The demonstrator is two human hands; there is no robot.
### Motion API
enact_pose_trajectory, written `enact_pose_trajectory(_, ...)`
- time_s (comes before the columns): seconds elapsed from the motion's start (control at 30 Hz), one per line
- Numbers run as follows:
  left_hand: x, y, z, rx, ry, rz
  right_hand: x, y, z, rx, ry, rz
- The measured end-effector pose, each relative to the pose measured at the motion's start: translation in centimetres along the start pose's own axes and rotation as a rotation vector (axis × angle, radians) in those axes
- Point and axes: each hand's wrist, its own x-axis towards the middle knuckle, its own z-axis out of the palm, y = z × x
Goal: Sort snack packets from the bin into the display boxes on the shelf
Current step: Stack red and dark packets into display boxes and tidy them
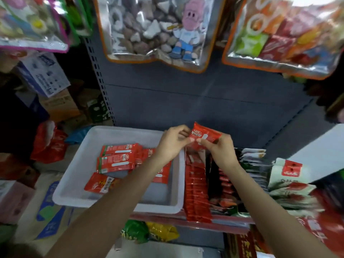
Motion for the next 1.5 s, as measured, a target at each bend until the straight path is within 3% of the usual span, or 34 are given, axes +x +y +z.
enact_pose_trajectory(0.13,0.5,0.1,2.6,0.103,0.038,0.013,0.5,1.5,-1.8,-0.132,-0.013,0.024)
enact_pose_trajectory(0.43,0.0,-0.8,2.8,0.212,0.154,0.001,0.5,1.8,-1.7,-0.315,0.003,-0.120)
enact_pose_trajectory(0.7,-0.5,0.7,2.1,0.132,0.164,0.037,0.2,1.5,-1.5,-0.223,0.004,-0.080)
enact_pose_trajectory(0.83,-0.7,0.7,2.2,0.193,0.231,0.070,0.6,1.4,-0.8,-0.361,0.047,-0.068)
enact_pose_trajectory(0.93,-0.6,0.8,2.4,0.201,0.249,0.077,0.5,0.4,-0.4,-0.159,-0.031,0.102)
enact_pose_trajectory(1.03,-0.9,0.7,2.9,0.052,0.078,0.047,0.7,-0.2,0.0,-0.014,-0.054,0.177)
enact_pose_trajectory(1.13,-1.2,0.5,3.2,-0.027,-0.043,0.022,0.9,-0.3,-0.5,-0.230,-0.076,0.094)
enact_pose_trajectory(1.27,-1.2,-0.8,2.8,0.139,-0.109,-0.025,0.5,-0.1,-1.4,-0.398,-0.046,-0.044)
enact_pose_trajectory(1.4,-1.1,-2.8,2.7,0.316,-0.089,-0.175,0.8,2.6,-0.3,-0.662,-0.263,-0.017)
enact_pose_trajectory(1.5,-1.1,-3.9,3.1,0.267,-0.135,-0.307,1.0,3.0,0.4,-0.862,-0.396,0.017)
